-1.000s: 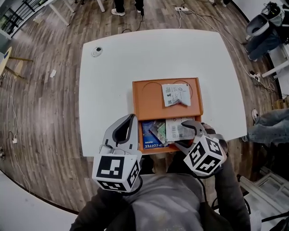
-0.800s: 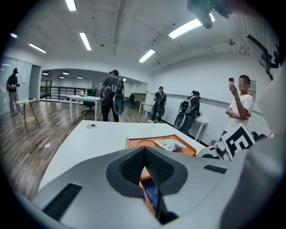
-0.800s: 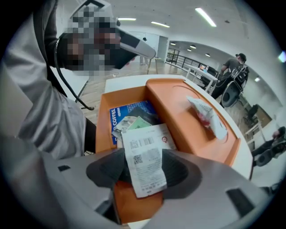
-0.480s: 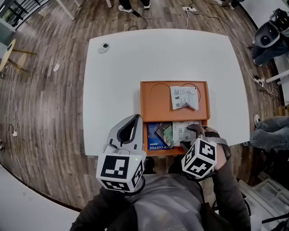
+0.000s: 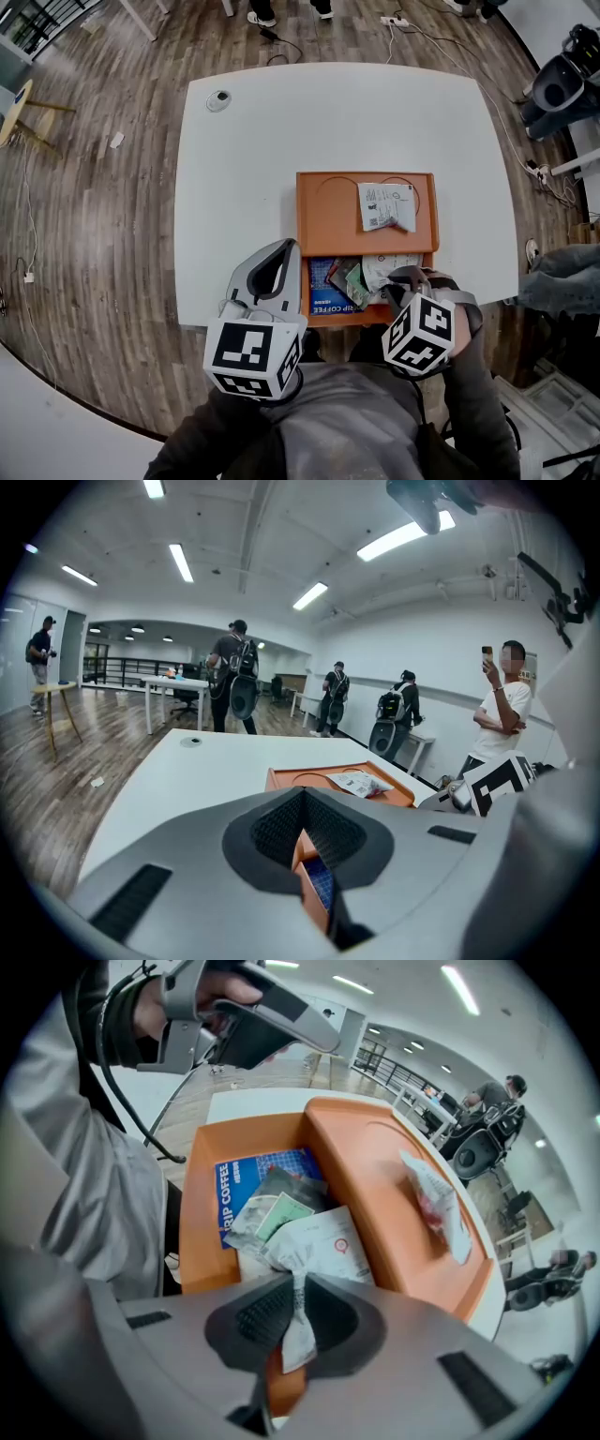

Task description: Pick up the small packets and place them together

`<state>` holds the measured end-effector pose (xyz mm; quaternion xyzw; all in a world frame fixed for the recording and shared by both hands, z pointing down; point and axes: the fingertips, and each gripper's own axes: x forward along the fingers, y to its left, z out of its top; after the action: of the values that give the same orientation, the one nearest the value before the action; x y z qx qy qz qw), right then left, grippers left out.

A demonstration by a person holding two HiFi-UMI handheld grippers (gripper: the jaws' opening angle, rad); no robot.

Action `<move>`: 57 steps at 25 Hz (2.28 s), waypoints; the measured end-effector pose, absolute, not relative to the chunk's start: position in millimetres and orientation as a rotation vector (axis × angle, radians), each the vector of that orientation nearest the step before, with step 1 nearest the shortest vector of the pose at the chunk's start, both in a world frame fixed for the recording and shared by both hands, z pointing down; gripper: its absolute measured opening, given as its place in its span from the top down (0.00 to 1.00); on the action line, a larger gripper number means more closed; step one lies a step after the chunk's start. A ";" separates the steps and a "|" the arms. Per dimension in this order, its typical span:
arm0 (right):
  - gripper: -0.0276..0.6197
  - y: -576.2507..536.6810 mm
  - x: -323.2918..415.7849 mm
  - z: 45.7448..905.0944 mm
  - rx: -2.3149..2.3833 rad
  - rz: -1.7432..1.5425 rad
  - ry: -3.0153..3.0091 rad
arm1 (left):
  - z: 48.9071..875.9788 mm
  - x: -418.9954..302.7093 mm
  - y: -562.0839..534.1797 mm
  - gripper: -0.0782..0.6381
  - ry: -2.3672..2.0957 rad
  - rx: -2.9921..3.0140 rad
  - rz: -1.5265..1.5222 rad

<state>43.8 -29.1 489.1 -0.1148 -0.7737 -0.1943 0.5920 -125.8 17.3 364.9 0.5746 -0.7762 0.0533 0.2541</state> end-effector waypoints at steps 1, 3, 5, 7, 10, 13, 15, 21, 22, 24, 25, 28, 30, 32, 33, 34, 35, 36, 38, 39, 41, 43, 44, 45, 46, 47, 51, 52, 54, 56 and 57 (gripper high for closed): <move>0.90 -27.6 43.6 487.2 -0.263 -0.437 -1.812 | 364.3 -125.6 17.3 0.90 -2.108 1.564 0.147; 0.90 -23.7 44.6 481.1 -0.255 -0.419 -1.837 | 362.9 -124.0 17.2 0.90 -2.104 1.574 0.151; 0.91 -19.3 46.6 472.9 -0.248 -0.414 -1.856 | 360.9 -121.9 17.6 0.90 -2.101 1.584 0.154; 0.91 -14.3 48.6 464.6 -0.243 -0.410 -1.872 | 357.9 -119.5 18.4 0.90 -2.099 1.598 0.156; 0.91 -4.1 51.4 451.4 -0.243 -0.398 -1.903 | 351.6 -114.6 19.8 0.90 -2.097 1.625 0.159; 0.91 4.8 49.8 435.1 -0.239 -0.393 -1.947 | 345.6 -111.3 21.1 0.90 -2.094 1.648 0.155; 0.91 6.5 45.2 425.3 -0.233 -0.394 -1.975 | 341.5 -111.7 20.1 0.90 -2.097 1.659 0.149; 0.91 8.4 32.1 391.7 -0.224 -0.425 -2.036 | 320.3 -112.0 20.9 0.90 -2.128 1.687 0.128; 0.91 6.8 27.7 384.5 -0.218 -0.442 -2.050 | 317.9 -113.8 20.9 0.90 -2.138 1.688 0.119; 0.91 0.3 16.3 370.9 -0.201 -0.487 -2.074 | 315.0 -119.0 20.2 0.90 -2.157 1.684 0.102; 0.91 -3.3 9.8 364.8 -0.191 -0.509 -2.084 | 314.1 -122.1 20.1 0.90 -2.165 1.679 0.095; 0.91 -15.0 -13.8 351.2 -0.163 -0.575 -2.101 | 311.1 -133.3 19.7 0.90 -2.183 1.663 0.079; 0.91 -23.5 -31.1 346.8 -0.142 -0.613 -2.101 | 308.7 -141.2 20.0 0.90 -2.192 1.652 0.073; 0.91 -33.2 -47.2 346.8 -0.118 -0.645 -2.090 | 307.7 -148.6 20.7 0.90 -2.200 1.639 0.072; 0.91 -37.8 -54.7 348.7 -0.109 -0.657 -2.082 | 308.7 -152.7 21.2 0.90 -2.204 1.630 0.072; 0.91 -41.7 -62.1 351.9 -0.104 -0.664 -2.075 | 311.0 -157.1 21.9 0.90 -2.207 1.617 0.072; 0.91 -44.6 -68.9 356.5 -0.104 -0.666 -2.068 | 314.4 -161.4 23.2 0.90 -2.207 1.600 0.071; 0.91 -46.9 -74.4 362.3 -0.105 -0.666 -2.059 | 318.6 -165.2 25.1 0.90 -2.206 1.581 0.069; 0.91 -51.8 -81.4 375.3 -0.101 -0.673 -2.029 | 326.6 -170.9 29.8 0.90 -2.201 1.543 0.065; 0.91 -54.2 -83.9 381.1 -0.098 -0.679 -2.012 | 329.5 -173.8 31.9 0.90 -2.201 1.526 0.061; 0.91 -56.3 -90.7 390.5 -0.105 -0.675 -1.988 | 333.4 -182.1 35.3 0.90 -2.201 1.499 0.052; 0.88 -54.0 -97.9 399.1 -0.128 -0.645 -1.979 | 335.1 -190.6 38.0 0.90 -2.193 1.480 0.034; 0.86 -51.9 -100.2 403.3 -0.141 -0.625 -1.979 | 334.9 -193.5 39.3 0.90 -2.188 1.475 0.021; 0.84 -49.6 -101.5 407.3 -0.152 -0.607 -1.978 | 334.2 -195.7 40.5 0.90 -2.187 1.474 0.011; 0.82 -47.3 -102.5 410.7 -0.163 -0.591 -1.975 | 333.4 -197.8 41.4 0.90 -2.190 1.475 0.006; 0.81 -45.2 -103.7 413.3 -0.172 -0.578 -1.973 | 333.0 -200.0 42.2 0.90 -2.195 1.477 0.005; 0.72 -36.6 -107.5 417.8 -0.191 -0.546 -1.975 | 336.1 -206.7 49.1 0.90 -2.199 1.478 0.008; 0.72 -34.7 -106.8 417.3 -0.193 -0.539 -1.980 | 336.7 -206.4 51.3 0.90 -2.197 1.478 0.009; 0.69 -30.8 -103.8 413.7 -0.190 -0.525 -1.998 | 336.3 -203.6 54.8 0.90 -2.192 1.485 0.013; 0.66 -28.4 -99.2 405.1 -0.166 -0.522 -2.034 | 333.4 -197.5 55.9 0.90 -2.187 1.502 0.018; 0.66 -28.6 -96.2 398.9 -0.147 -0.525 -2.057 | 331.0 -193.4 55.1 0.90 -2.186 1.515 0.021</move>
<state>-96.2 -28.6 398.9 -0.0602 -0.8451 -0.2158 0.4855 -193.4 55.1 331.0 0.5530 -0.7982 0.0075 0.2386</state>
